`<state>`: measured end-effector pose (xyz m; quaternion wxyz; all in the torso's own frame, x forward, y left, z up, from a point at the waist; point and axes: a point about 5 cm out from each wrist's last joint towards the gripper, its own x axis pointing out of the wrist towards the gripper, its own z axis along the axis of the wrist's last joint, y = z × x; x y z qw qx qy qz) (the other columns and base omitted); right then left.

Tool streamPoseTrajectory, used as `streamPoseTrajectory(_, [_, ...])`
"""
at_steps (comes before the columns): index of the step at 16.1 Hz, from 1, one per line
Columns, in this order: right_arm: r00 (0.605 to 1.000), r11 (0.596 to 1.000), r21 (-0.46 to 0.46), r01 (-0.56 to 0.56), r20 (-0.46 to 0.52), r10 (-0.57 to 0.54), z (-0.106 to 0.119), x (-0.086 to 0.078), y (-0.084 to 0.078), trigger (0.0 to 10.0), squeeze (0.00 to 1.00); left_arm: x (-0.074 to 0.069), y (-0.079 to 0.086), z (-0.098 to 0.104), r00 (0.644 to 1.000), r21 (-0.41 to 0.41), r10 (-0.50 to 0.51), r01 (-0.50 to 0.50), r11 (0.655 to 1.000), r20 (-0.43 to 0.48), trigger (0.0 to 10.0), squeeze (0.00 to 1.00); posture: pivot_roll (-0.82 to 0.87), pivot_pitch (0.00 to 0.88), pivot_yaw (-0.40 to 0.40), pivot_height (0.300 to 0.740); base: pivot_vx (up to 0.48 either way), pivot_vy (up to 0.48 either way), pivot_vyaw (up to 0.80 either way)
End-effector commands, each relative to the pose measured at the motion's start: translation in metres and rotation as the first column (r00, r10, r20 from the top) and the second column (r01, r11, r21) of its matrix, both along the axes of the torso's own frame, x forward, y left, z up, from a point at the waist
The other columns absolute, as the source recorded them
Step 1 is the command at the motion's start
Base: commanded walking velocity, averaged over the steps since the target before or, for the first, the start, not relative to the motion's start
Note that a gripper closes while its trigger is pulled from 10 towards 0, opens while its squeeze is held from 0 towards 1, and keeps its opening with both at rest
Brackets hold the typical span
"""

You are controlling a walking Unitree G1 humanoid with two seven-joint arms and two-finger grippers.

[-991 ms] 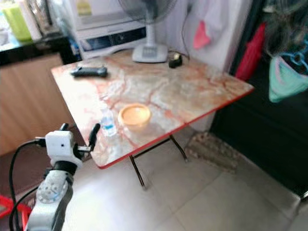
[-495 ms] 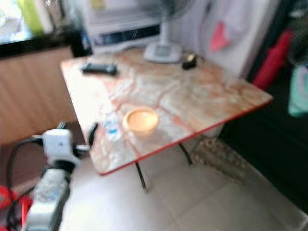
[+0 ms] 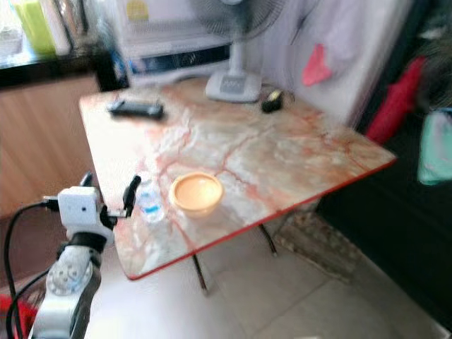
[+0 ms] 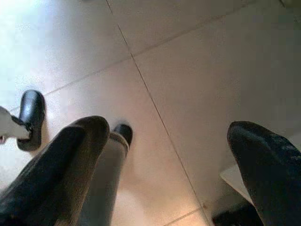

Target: Restocking fridge

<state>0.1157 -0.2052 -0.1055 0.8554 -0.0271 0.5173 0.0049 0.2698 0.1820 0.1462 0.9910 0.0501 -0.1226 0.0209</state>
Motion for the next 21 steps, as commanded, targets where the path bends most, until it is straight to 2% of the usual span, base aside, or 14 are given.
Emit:
streamPoseTrajectory(1, [1.000,1.000,-0.011,0.012,-0.002,-0.012,0.000,-0.003,-0.006,10.0,0.00,0.002,-0.003,0.004,1.000,0.013,-0.006,0.006,1.000,0.007,10.0,0.00,0.08,0.000,-0.045,0.740,0.247,0.000,0.00])
streamPoseTrajectory(4, [1.000,1.000,-0.007,0.007,-0.003,-0.007,0.000,-0.003,-0.006,10.0,0.00,0.003,-0.004,0.015,0.999,0.036,-0.010,0.008,0.999,0.046,10.0,0.00,0.08,0.000,-0.044,0.740,0.245,0.000,0.00])
streamPoseTrajectory(8, [1.000,1.000,-0.007,0.007,-0.004,-0.007,0.000,-0.003,-0.006,10.0,0.00,-0.002,-0.006,0.030,0.993,0.052,-0.023,0.017,0.999,0.120,10.0,0.00,0.09,0.000,-0.046,0.740,0.000,0.000,0.00])
streamPoseTrajectory(10, [1.000,1.000,-0.007,0.007,-0.006,-0.007,0.000,-0.003,-0.006,10.0,0.00,-0.004,-0.010,0.039,0.990,0.092,-0.037,0.025,0.995,0.139,10.0,0.00,0.10,0.000,-0.046,0.740,0.000,0.000,0.00])
streamPoseTrajectory(13, [1.000,1.000,-0.005,0.005,-0.008,-0.005,0.000,-0.003,-0.005,10.0,0.00,-0.002,-0.016,0.061,0.984,0.124,-0.075,0.055,0.991,0.163,10.0,0.00,0.11,0.000,-0.045,0.740,0.000,0.000,0.00])
streamPoseTrajectory(15, [1.000,1.000,-0.003,0.002,-0.010,-0.002,0.000,-0.003,-0.004,10.0,0.00,0.002,-0.015,0.083,0.981,0.156,-0.076,0.049,0.987,0.177,10.0,0.00,0.11,0.000,-0.045,0.740,0.000,0.000,0.00])
streamPoseTrajectory(16, [1.000,1.000,-0.006,-0.012,-0.017,0.011,0.000,-0.003,-0.004,10.0,0.00,0.011,-0.010,0.094,0.993,0.135,-0.062,0.047,0.990,0.105,10.0,0.00,0.12,0.000,-0.047,0.740,0.000,0.000,0.00])
streamPoseTrajectory(18, [1.000,1.000,-0.003,-0.008,-0.016,0.008,0.000,-0.002,-0.003,10.0,0.00,0.021,-0.004,0.104,0.996,0.063,-0.075,0.078,0.995,-0.047,10.0,0.00,0.13,0.000,-0.043,0.740,0.000,0.000,0.00])
streamPoseTrajectory(19, [1.000,1.000,-0.002,-0.006,-0.016,0.006,0.000,-0.002,-0.003,10.0,0.00,0.024,-0.003,0.106,0.991,0.063,-0.084,0.091,0.994,-0.104,10.0,0.00,0.13,0.000,-0.043,0.740,0.000,0.000,0.00])
streamPoseTrajectory(21, [1.000,1.000,-0.003,-0.013,-0.022,0.013,-0.001,-0.002,-0.002,10.0,0.00,0.026,-0.010,0.111,0.951,0.160,-0.198,0.240,0.958,-0.239,10.0,0.00,0.14,0.000,-0.040,0.740,0.000,0.000,0.00])
